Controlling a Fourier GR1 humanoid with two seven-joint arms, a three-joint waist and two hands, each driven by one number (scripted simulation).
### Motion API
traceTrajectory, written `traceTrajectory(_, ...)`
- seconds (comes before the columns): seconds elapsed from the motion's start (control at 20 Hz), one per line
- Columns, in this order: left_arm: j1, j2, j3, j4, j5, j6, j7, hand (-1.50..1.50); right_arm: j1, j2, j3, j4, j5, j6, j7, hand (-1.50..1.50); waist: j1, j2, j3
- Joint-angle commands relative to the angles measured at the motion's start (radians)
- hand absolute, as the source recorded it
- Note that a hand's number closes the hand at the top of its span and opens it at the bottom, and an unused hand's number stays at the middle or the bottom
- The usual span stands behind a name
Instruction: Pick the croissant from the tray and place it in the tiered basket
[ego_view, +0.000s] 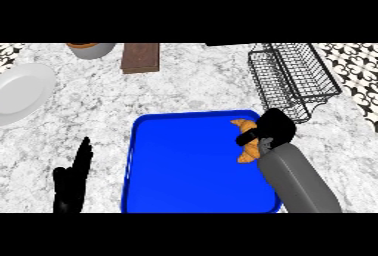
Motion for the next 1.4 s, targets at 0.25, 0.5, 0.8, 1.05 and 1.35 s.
traceTrajectory(0.25, 0.033, -0.014, -0.016, -0.007, -0.011, 0.014, 0.002, 0.0, -0.099, 0.017, -0.225, -0.225, 0.287, -0.237, 0.262, 1.5, -0.009, -0.024, -0.006)
traceTrajectory(0.5, 0.014, -0.013, -0.005, 0.005, -0.014, 0.016, -0.008, 0.0, -0.177, 0.006, -0.257, -0.34, 0.546, -0.077, 0.262, 1.5, 0.004, -0.015, -0.009)
traceTrajectory(0.8, 0.019, 0.003, -0.017, -0.016, -0.019, -0.002, 0.007, 0.0, -0.237, 0.111, -0.319, -0.456, 0.761, 0.152, 0.262, 1.5, 0.033, -0.007, -0.005)
traceTrajectory(1.05, -0.003, -0.013, -0.031, -0.024, -0.019, -0.01, 0.018, 0.0, -0.339, 0.148, -0.398, -0.527, 0.882, 0.294, 0.262, 1.5, 0.063, 0.005, -0.003)
traceTrajectory(1.35, -0.017, -0.015, -0.041, -0.007, -0.032, -0.027, -0.001, 0.0, -0.429, 0.15, -0.543, -0.534, 0.936, 0.397, 0.211, 1.5, 0.08, 0.015, -0.001)
